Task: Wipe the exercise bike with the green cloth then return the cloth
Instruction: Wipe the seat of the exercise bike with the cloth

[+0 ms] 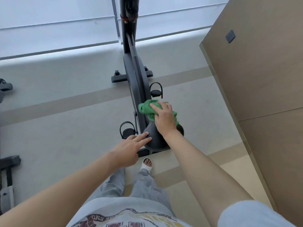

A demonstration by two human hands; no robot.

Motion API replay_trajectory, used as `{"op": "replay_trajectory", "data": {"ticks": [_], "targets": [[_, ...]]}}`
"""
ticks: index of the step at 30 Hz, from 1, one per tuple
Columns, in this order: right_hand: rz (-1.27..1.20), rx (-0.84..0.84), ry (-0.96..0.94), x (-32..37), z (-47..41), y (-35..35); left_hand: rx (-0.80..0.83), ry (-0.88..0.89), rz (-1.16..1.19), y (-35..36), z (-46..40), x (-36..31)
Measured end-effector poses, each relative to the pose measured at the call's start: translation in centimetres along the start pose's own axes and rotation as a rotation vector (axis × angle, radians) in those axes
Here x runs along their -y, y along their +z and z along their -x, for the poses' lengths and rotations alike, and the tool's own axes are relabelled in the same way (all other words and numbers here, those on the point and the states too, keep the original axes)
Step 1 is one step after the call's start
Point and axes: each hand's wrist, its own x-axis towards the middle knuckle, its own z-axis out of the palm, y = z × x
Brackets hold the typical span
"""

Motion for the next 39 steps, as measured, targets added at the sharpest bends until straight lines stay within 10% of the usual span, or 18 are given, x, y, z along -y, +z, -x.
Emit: {"op": "replay_trajectory", "data": {"ticks": [8,20,28,39], "targets": [[0.099,0.017,0.03,-3.4,11.0,-1.1,-0.028,0.011,0.0,0.9,0.1,0.1],[-0.064,0.041,0.036,0.5,-2.1,0.6,-0.046,0.014,-0.004,0.5,0.0,-0.2],[0.003,0.028,0.002,-2.6,7.4,-1.6,-0.033,0.001,0.026,0.8,0.4,-0.5],[-0.033,-0.007,0.341,-9.1,14.0,-6.2,-0.061,-0.001,0.117,0.9,0.8,-0.6]]}}
